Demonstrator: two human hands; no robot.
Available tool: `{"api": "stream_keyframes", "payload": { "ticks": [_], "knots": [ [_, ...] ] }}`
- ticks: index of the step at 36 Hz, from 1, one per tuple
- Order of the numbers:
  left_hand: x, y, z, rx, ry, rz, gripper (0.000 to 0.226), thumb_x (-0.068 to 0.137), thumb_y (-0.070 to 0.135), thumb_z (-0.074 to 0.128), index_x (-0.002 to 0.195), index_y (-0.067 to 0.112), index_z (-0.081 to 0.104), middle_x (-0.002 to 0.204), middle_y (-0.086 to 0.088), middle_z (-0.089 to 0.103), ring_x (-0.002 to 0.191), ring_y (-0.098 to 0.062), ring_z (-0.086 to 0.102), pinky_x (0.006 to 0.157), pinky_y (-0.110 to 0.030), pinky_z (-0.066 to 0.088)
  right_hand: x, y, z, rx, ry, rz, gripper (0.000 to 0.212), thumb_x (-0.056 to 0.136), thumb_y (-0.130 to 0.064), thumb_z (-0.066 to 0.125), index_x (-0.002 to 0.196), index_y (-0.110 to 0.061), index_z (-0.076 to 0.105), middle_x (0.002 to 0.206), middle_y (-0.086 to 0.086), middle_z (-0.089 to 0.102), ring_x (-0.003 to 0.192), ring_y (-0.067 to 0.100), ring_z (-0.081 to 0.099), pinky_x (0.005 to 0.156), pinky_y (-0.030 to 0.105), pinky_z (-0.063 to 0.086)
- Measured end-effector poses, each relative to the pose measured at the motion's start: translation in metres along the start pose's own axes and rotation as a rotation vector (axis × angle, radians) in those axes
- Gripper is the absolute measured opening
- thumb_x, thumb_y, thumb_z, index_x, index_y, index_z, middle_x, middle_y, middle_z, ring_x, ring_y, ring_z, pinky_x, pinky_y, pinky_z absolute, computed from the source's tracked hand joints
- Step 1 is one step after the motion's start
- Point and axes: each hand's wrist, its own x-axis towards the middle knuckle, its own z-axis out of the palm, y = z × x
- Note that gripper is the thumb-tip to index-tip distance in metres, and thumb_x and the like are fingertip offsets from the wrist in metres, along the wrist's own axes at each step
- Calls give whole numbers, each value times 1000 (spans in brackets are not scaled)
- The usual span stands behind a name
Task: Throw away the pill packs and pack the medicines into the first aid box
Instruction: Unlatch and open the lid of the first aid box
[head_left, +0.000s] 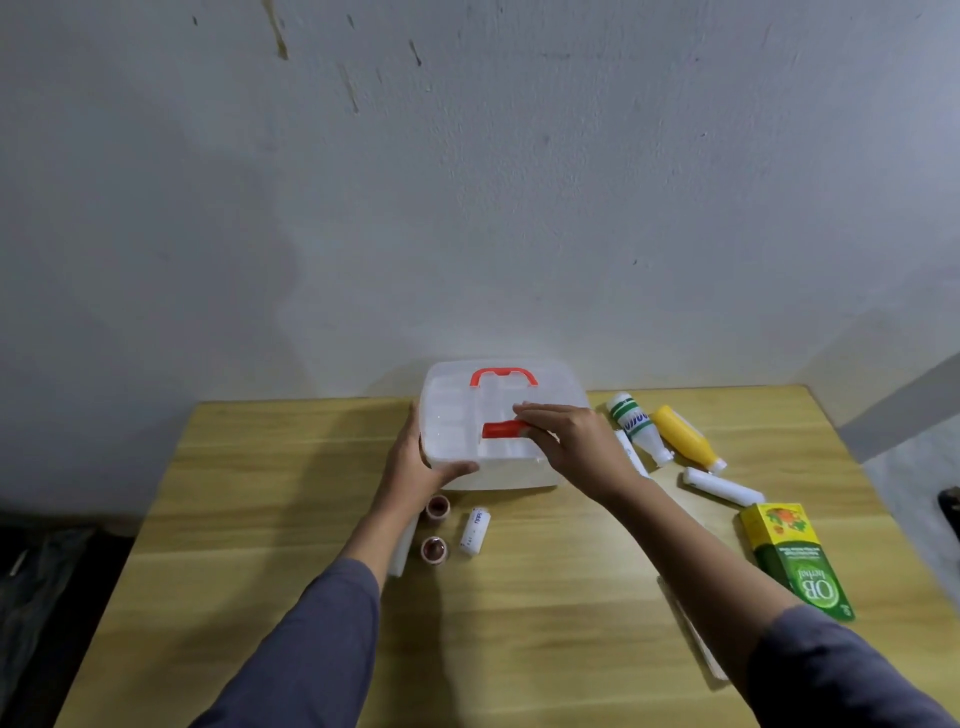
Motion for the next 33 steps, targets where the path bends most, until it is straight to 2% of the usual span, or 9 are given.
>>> {"api": "stream_keyframes", "payload": {
  "ticks": [4, 8, 13, 18, 20, 23, 26, 29, 33],
  "knots": [
    [-4, -3, 3, 4, -6, 0, 98, 56, 27, 88, 138, 24, 34, 130, 9, 48, 117, -10, 46, 86, -15, 41, 12, 1, -11, 30, 55, 11, 23, 86, -17, 62, 107, -10, 69, 107, 7, 72, 98, 23, 68, 82, 36, 57],
    [-8, -2, 6, 11, -22, 1, 110, 58, 33, 87, 146, 21, 22, 144, 7, 35, 130, -9, 33, 100, -24, 32, 27, 3, -18, 80, 155, 11, 21, 86, -18, 62, 104, -9, 70, 101, 9, 73, 91, 24, 69, 79, 36, 57],
    [-7, 1, 9, 35, -61, -15, 113, 59, 42, 85, 147, 22, 18, 147, 7, 29, 132, -7, 29, 101, -25, 30, 49, 5, -20, 93, 275, 41, 21, 86, -17, 62, 104, -10, 71, 103, 10, 73, 92, 25, 68, 80, 34, 55],
    [-8, 1, 11, -7, -58, -51, 112, 65, 35, 83, 149, 21, 11, 147, 12, 21, 134, -5, 22, 100, -18, 26, 68, 14, -21, 82, 317, 83, 23, 86, -19, 62, 108, -12, 70, 112, 8, 70, 104, 22, 65, 90, 32, 52],
    [-8, 1, 11, -31, -62, -59, 109, 61, 41, 85, 147, 27, 19, 148, 10, 30, 133, -7, 32, 104, -26, 36, 74, 22, -22, 56, 301, 101, 26, 87, -20, 62, 110, -11, 68, 116, 9, 68, 109, 23, 63, 95, 35, 50],
    [-8, -5, 12, -21, -80, -72, 107, 55, 52, 84, 142, 34, 25, 138, 6, 44, 126, -13, 43, 100, -42, 46, 78, 35, -24, 20, 267, 92, 28, 86, -12, 63, 113, -7, 66, 120, 13, 66, 113, 26, 61, 102, 38, 45],
    [-9, -4, 12, -23, -80, -67, 109, 56, 52, 82, 144, 36, 20, 140, 7, 41, 128, -13, 41, 101, -43, 45, 74, 47, -29, -42, 277, 82, 30, 85, -3, 60, 114, -5, 65, 119, 16, 65, 116, 29, 59, 103, 33, 42],
    [-13, -2, 15, -30, -83, -68, 112, 57, 50, 81, 145, 37, 14, 144, 6, 36, 130, -15, 37, 101, -45, 44, 72, 55, -31, -31, 374, 139, 26, 85, 2, 58, 108, -2, 67, 115, 19, 67, 110, 29, 62, 99, 26, 42],
    [-18, -3, 24, -75, -39, -49, 107, 68, 30, 82, 147, 30, 10, 140, 19, 25, 127, 1, 26, 98, -20, 31, 75, 61, -36, 74, 469, 277, 21, 86, -1, 58, 103, 0, 69, 111, 18, 69, 99, 15, 62, 91, 19, 45]
  ]
}}
